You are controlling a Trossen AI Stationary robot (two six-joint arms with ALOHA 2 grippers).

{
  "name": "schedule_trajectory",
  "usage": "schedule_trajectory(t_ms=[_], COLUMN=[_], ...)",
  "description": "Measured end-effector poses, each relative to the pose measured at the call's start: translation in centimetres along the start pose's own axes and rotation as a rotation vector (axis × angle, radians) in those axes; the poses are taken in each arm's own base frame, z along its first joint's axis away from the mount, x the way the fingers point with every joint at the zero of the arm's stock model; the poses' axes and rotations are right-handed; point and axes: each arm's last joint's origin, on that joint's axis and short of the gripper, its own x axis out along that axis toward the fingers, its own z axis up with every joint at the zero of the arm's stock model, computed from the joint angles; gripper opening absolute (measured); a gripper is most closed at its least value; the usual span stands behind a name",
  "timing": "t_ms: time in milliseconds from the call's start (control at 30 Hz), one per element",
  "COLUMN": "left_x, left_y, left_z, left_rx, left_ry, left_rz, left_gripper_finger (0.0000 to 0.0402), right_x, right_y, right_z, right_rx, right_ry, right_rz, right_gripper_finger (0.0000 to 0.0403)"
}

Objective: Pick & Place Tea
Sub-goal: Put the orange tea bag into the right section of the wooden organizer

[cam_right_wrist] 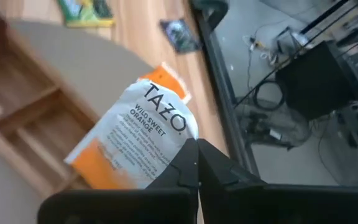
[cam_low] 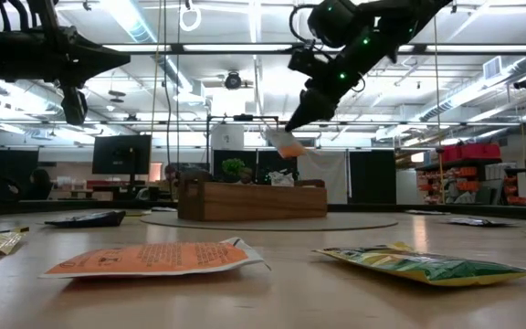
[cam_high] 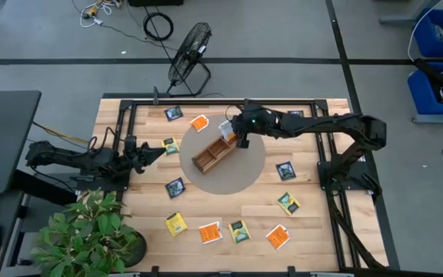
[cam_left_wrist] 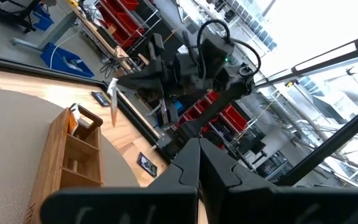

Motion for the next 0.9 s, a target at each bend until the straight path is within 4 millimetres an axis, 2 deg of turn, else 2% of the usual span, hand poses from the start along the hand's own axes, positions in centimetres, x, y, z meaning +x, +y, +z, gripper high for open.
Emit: schedule_trajectory(t_ms=[133,467,900], left_x=[0.0,0.0,0.0], left_y=[0.0,0.0,0.1], left_z=[0.1,0.1,0.1], left_rx=[-0.002,-0.001,0.001], left_ry=[-0.012,-0.020,-0.020], left_rz=[0.006,0.017,0.022], left_gripper_finger=[0.0003,0.0003,0.0003], right_x=[0.6,3.4,4.5], right_y=[-0.1,0.7,0.5], right_z=[-0.2,-1.6,-2.4], right_rx=[0.003,-0.010,-0.011], right_ry=[0.006,0.054,0.090], right_rz=[-0.001,0.023,-0.004], right_gripper_finger=[0.0000,0.0000,0.0000])
